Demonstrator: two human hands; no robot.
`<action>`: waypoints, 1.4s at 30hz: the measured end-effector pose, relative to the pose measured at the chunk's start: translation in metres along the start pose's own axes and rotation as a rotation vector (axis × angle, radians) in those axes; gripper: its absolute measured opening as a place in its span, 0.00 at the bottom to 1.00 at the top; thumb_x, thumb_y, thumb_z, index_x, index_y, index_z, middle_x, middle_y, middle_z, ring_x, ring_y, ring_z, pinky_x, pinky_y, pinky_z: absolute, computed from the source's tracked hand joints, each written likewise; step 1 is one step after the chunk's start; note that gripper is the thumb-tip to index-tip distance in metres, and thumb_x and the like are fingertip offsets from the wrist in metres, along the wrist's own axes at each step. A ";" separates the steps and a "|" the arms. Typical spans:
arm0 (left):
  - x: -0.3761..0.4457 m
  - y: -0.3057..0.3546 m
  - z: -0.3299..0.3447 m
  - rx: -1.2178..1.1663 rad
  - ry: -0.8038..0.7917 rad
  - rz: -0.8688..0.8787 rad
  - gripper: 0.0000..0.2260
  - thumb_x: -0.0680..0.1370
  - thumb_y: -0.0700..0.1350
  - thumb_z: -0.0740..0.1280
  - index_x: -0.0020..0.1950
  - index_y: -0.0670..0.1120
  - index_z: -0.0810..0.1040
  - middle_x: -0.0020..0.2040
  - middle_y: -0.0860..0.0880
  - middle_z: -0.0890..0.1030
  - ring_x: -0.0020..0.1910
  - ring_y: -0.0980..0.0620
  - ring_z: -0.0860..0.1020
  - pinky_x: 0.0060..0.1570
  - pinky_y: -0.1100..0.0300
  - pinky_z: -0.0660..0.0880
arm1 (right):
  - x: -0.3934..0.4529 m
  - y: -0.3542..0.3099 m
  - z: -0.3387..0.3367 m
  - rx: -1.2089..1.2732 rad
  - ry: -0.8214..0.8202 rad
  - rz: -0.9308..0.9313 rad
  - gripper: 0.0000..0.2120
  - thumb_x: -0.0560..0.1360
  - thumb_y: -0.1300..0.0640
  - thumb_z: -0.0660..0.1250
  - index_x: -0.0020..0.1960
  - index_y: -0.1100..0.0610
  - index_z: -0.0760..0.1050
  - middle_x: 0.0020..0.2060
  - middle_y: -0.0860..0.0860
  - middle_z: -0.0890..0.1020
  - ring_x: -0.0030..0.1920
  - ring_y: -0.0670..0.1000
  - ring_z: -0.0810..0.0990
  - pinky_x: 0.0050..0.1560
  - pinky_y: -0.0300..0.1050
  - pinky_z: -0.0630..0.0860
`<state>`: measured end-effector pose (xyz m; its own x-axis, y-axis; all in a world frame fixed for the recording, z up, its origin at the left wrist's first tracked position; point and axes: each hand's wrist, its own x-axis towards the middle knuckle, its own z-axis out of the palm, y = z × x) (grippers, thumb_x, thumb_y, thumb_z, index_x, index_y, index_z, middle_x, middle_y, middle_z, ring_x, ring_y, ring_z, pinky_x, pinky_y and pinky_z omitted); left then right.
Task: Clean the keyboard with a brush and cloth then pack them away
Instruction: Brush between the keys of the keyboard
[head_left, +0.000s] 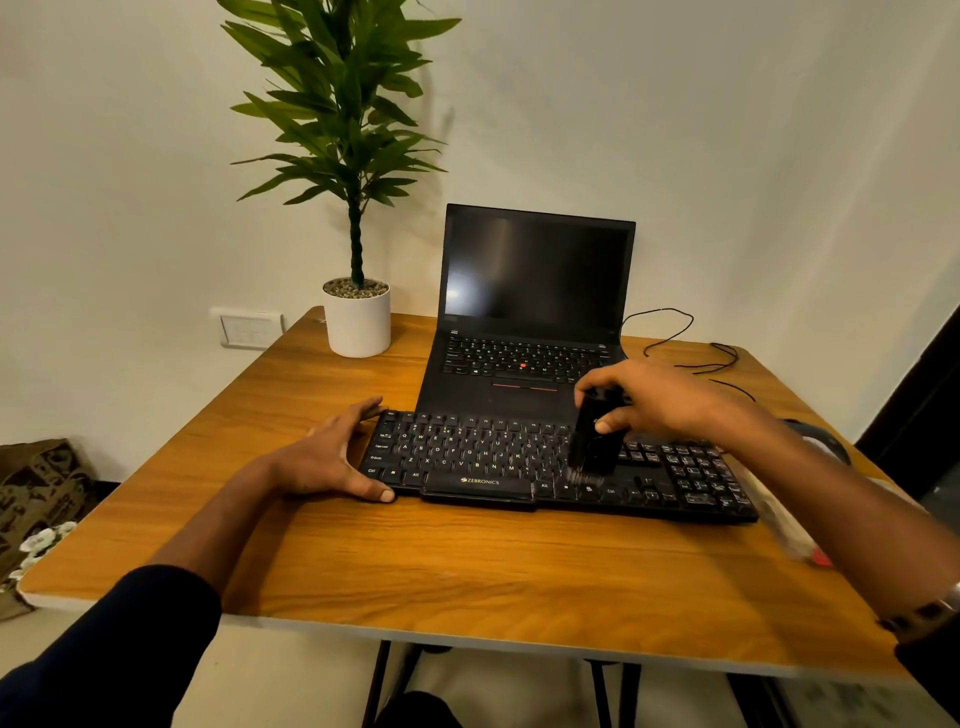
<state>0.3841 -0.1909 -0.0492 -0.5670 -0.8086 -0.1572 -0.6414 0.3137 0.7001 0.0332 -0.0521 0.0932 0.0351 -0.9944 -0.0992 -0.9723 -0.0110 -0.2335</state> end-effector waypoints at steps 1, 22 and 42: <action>0.000 0.000 0.000 0.001 -0.001 0.002 0.58 0.54 0.67 0.80 0.74 0.69 0.46 0.74 0.50 0.60 0.72 0.46 0.63 0.69 0.40 0.68 | -0.003 -0.003 -0.004 0.048 -0.043 -0.003 0.14 0.73 0.62 0.70 0.52 0.45 0.75 0.53 0.48 0.78 0.51 0.50 0.78 0.40 0.39 0.77; 0.002 -0.005 0.001 0.020 0.014 -0.006 0.60 0.53 0.68 0.80 0.76 0.69 0.45 0.76 0.51 0.60 0.72 0.46 0.62 0.69 0.39 0.68 | 0.031 -0.041 0.020 -0.052 0.047 -0.112 0.14 0.74 0.55 0.70 0.56 0.43 0.74 0.55 0.52 0.77 0.50 0.54 0.79 0.47 0.45 0.73; -0.001 -0.002 0.001 0.041 0.039 -0.036 0.60 0.51 0.69 0.79 0.74 0.73 0.45 0.74 0.51 0.61 0.71 0.47 0.62 0.69 0.39 0.67 | 0.055 -0.034 0.020 -0.058 0.171 -0.127 0.15 0.74 0.58 0.69 0.59 0.47 0.74 0.51 0.49 0.77 0.56 0.53 0.75 0.49 0.44 0.68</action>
<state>0.3852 -0.1903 -0.0511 -0.5231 -0.8381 -0.1546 -0.6826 0.3034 0.6649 0.0729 -0.1045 0.0759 0.1232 -0.9879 0.0946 -0.9744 -0.1385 -0.1771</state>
